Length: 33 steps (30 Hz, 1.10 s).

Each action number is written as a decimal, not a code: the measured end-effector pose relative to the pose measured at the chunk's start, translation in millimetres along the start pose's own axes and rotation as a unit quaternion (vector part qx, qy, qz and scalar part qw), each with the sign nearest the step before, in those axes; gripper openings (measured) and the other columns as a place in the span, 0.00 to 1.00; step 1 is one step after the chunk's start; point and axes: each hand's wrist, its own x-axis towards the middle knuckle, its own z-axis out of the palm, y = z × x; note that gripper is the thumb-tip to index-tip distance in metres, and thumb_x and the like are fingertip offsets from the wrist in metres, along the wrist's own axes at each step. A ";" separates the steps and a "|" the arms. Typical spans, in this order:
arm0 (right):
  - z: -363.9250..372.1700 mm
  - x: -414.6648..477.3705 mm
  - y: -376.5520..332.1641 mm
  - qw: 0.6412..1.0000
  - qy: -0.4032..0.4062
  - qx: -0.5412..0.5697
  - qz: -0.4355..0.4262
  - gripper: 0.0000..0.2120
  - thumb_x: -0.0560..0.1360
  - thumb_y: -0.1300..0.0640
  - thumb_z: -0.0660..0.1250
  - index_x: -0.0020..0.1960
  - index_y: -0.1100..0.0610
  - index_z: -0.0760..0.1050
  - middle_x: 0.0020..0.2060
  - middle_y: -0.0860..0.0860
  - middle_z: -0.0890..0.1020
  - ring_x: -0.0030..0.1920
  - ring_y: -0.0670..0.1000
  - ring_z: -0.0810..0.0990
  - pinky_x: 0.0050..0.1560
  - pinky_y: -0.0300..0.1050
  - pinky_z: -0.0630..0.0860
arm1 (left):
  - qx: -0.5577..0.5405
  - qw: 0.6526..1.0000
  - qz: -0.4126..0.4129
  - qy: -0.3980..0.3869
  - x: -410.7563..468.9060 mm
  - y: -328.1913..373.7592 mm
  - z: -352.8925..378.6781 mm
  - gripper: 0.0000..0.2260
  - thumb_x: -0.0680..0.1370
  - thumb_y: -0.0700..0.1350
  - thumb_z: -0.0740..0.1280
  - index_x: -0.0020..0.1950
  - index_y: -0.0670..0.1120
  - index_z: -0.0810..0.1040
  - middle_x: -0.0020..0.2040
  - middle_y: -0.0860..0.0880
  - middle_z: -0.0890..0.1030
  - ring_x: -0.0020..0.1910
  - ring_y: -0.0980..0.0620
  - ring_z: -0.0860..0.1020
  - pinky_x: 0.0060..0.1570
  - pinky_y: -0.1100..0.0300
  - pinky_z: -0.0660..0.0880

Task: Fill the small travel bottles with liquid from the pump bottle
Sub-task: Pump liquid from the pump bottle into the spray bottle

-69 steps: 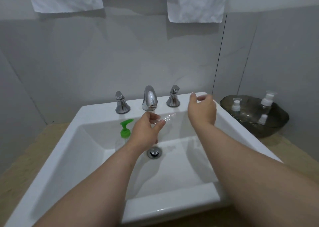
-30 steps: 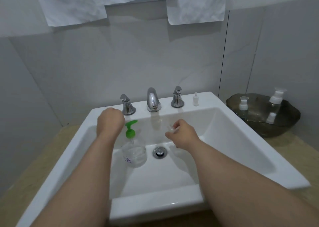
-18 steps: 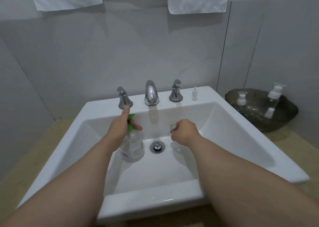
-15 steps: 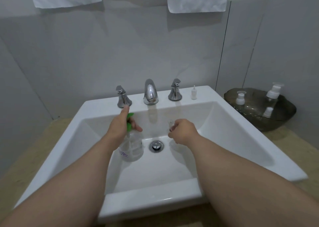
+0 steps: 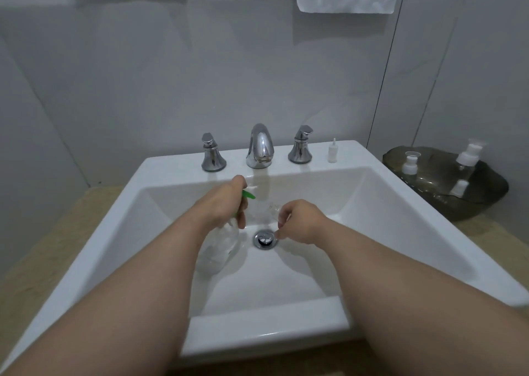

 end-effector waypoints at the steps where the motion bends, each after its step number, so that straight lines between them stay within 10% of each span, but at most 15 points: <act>1: 0.7 0.0 -1.8 1.000 0.000 -0.001 -0.008 0.08 0.71 0.63 0.76 0.42 0.56 0.76 0.34 0.47 0.76 0.32 0.45 0.72 0.26 0.32 0.66 | -0.009 1.000 0.002 -0.006 0.5 -0.9 -1.5 0.21 0.76 0.60 0.49 0.39 0.46 0.70 0.36 0.41 0.86 0.37 0.46 0.69 0.39 0.53 0.66; 12: 6.9 4.7 -4.3 0.999 0.013 0.023 -0.032 0.08 0.69 0.65 0.72 0.38 0.54 0.76 0.34 0.48 0.77 0.32 0.48 0.73 0.29 0.36 0.68 | -0.049 0.995 0.084 0.015 8.1 -2.5 2.4 0.10 0.83 0.48 0.61 0.49 0.42 0.73 0.37 0.34 0.83 0.29 0.45 0.71 0.30 0.54 0.65; 24: 3.9 0.5 -11.0 0.992 -0.051 0.115 0.025 0.09 0.71 0.67 0.69 0.49 0.58 0.80 0.39 0.52 0.79 0.37 0.53 0.74 0.31 0.40 0.69 | -0.106 0.991 0.077 0.007 8.1 -8.6 3.7 0.24 0.77 0.59 0.74 0.53 0.37 0.80 0.39 0.38 0.87 0.36 0.45 0.84 0.28 0.59 0.71; 33: -0.9 0.5 -12.9 0.957 -0.023 0.272 0.098 0.12 0.75 0.65 0.61 0.56 0.64 0.78 0.42 0.59 0.79 0.28 0.54 0.75 0.32 0.44 0.70 | 0.055 0.997 0.039 0.022 12.2 -15.4 7.3 0.39 0.73 0.80 0.53 0.47 0.49 0.88 0.42 0.53 0.88 0.42 0.47 0.79 0.53 0.52 0.75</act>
